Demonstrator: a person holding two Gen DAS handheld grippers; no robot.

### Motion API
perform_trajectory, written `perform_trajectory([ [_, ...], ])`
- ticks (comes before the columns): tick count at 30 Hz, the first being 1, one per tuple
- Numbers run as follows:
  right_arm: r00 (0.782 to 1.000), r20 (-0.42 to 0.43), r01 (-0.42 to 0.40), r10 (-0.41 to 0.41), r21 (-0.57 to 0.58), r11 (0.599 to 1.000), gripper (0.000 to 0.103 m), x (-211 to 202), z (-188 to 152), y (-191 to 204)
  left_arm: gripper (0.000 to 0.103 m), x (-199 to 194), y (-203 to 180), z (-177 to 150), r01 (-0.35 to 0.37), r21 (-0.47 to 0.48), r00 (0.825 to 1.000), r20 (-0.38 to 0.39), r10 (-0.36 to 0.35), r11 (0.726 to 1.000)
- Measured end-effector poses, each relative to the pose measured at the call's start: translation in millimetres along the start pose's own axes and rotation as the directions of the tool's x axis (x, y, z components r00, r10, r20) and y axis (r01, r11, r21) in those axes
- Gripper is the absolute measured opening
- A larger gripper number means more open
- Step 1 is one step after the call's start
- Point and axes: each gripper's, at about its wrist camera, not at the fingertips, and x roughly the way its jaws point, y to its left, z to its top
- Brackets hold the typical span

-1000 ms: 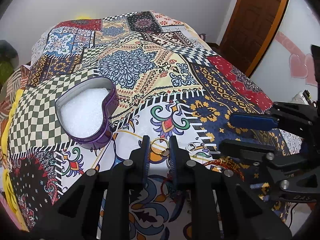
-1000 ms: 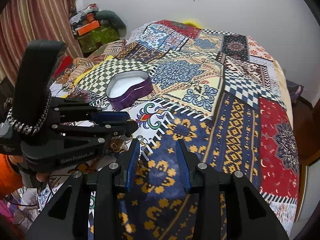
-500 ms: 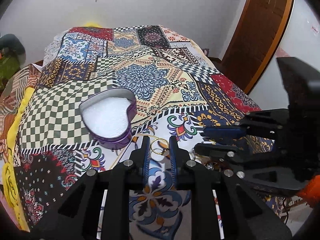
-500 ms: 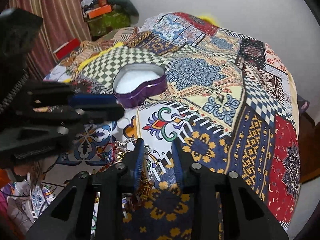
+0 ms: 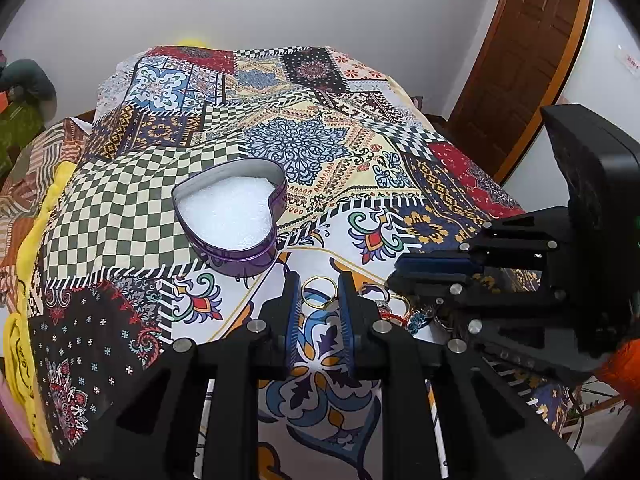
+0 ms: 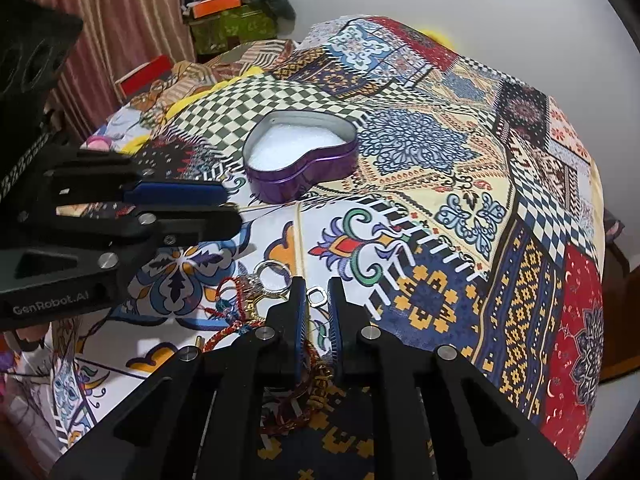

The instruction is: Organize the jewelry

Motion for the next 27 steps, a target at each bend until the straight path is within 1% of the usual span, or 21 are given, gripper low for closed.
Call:
perform_trajectory([
  [6,0.998,0.063,0.015,-0.018,0.041,0.999,0.01,-22,12,-4,0.018,-16,4,5,-0.01,-0.008,0.999,0.032,0.01,1.0],
  [14,0.987,0.157,0.036,-0.045,0.055,0.998,0.01,-51,34,3,0.018,-41,10,18,-0.031,-0.017,0.995,0.093,0.033,0.999],
  [17,0.981,0.184,0.042,-0.053,0.058,0.997,0.01,-56,40,7,0.018,-48,13,22,-0.047,-0.017,0.993,0.111,0.048,0.999],
  [21,0.973,0.226,0.031,-0.046,0.068,0.997,0.01,-63,51,12,0.018,-56,20,29,-0.072,-0.02,0.988,0.139,0.074,0.997],
  [27,0.96,0.276,0.017,-0.035,0.068,0.998,0.01,-64,69,19,0.018,-57,34,41,-0.097,-0.03,0.982,0.162,0.101,0.995],
])
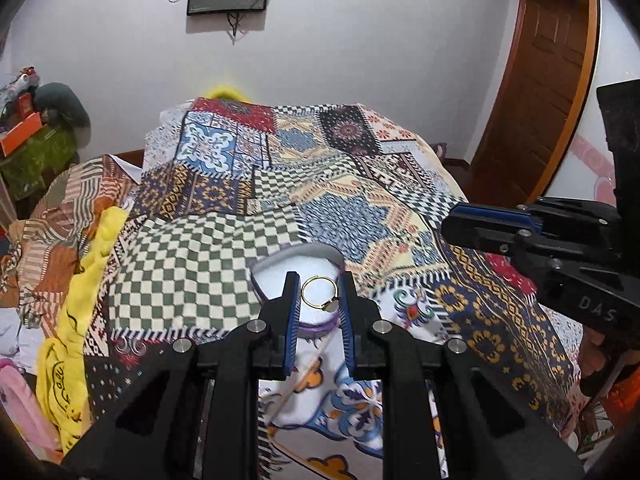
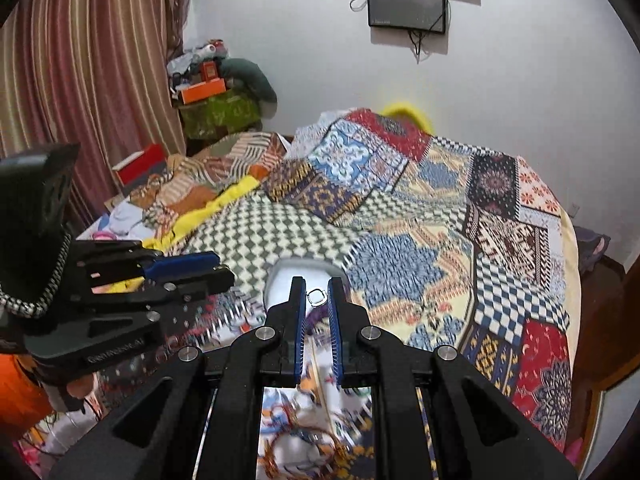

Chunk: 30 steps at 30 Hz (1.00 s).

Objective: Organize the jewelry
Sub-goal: 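Carry both rings over the purple tin and open both grippers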

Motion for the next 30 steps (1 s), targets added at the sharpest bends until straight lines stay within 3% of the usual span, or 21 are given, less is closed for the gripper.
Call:
perform_trajectory([
  [8,1.0,-0.008,-0.008,0.008,0.005,1.0,0.01,27,12,0,0.018,17,22,11,-0.018,-0.016,1.0,0.002,0.018,1.0],
  [16,0.995,-0.1,-0.028,0.031,0.035,0.999,0.01,73,15,-10,0.018,50,36,12,-0.003,-0.03,0.999,-0.054,0.002,1.0],
  [30,0.954,-0.284,-0.084,0.099,0.064,0.994,0.01,131,9,-21,0.018,112,47,0,0.052,-0.054,0.979,-0.195,-0.062,0.997],
])
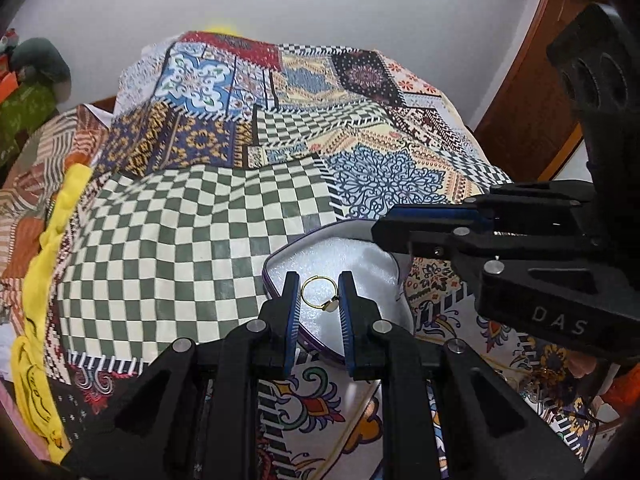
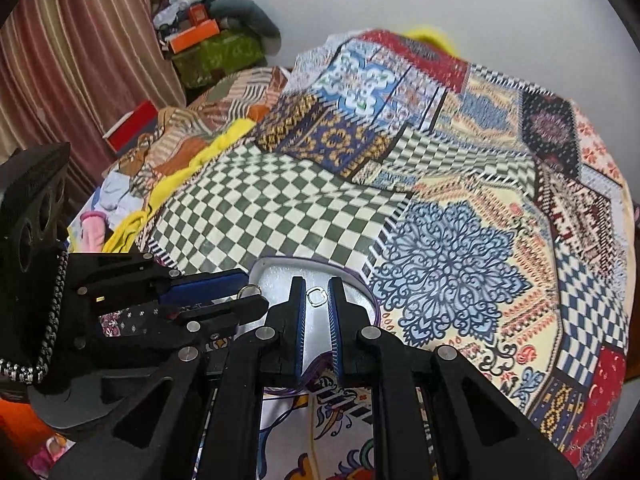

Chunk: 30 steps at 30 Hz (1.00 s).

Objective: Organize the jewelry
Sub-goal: 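Carry both rings over the purple tin and open both grippers, then move both grippers back to the jewelry left on the spread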

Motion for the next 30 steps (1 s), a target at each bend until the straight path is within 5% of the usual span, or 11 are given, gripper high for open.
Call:
perform_trajectory([
  [16,0.993,-0.09,-0.069,0.075,0.074,0.995,0.011,18,1,-14,0.018,6,-4,1,0.015,0.012,1.0,-0.025,-0.015,1.0],
  [30,0.999,0.041,0.017,-0.018,0.042,0.999,0.016,-44,-4,-1,0.023,-52,-6,9,-0.029,0.006,0.997,0.072,0.029,1.0],
])
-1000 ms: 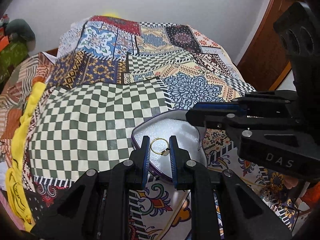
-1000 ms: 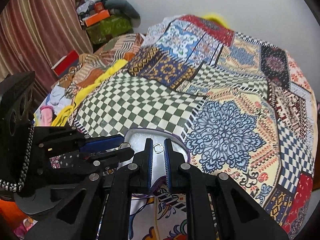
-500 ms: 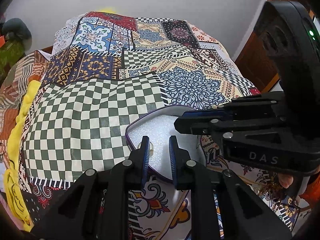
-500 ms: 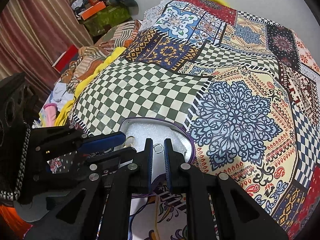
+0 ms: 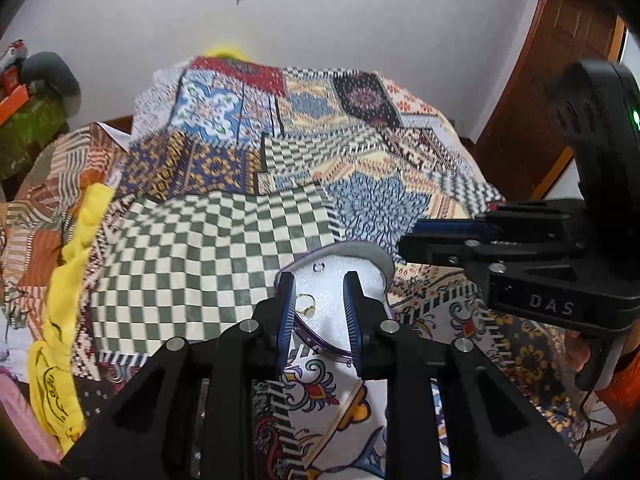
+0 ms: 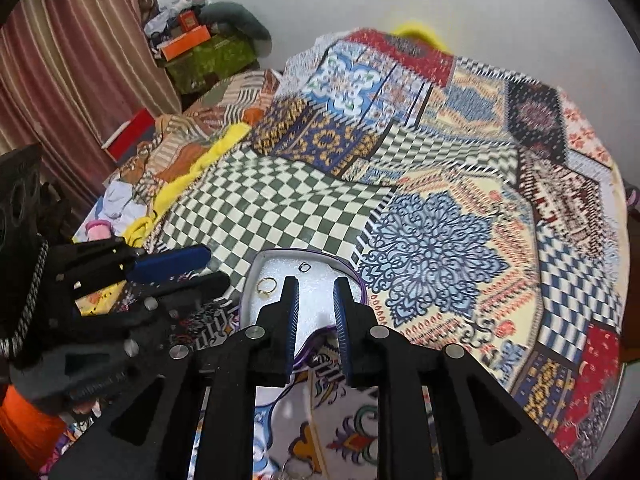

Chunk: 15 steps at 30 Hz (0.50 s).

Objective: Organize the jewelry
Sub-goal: 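Move both grippers back to the jewelry left on the spread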

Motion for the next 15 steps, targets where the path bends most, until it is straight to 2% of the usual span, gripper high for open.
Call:
perform_trajectory([
  [6,0.996,0.074,0.058,-0.056,-0.027,0.998,0.017,-36,-12,11,0.025,-37,-9,-1,-0.01,0.017,0.999,0.044,0.009,1.0],
  [7,0.994,0.086,0.069,-0.066,-0.031,0.997,0.019,-42,-15,13,0.028,-41,-12,-2,-0.011,0.021,0.999,0.047,0.01,1.0],
  [9,0.99,0.111,0.093,-0.089,-0.036,0.995,0.03,-52,-22,17,0.03,-51,-18,-6,-0.017,0.035,0.998,0.059,0.015,0.999],
  [11,0.984,0.142,0.118,-0.111,-0.04,0.992,0.037,-64,-31,20,0.03,-59,-24,-11,-0.016,0.046,0.998,0.065,0.013,0.999],
  [15,0.978,0.166,0.132,-0.125,-0.03,0.991,0.038,-79,-45,23,0.03,-73,-35,-22,-0.017,0.059,0.997,0.071,0.013,0.998],
])
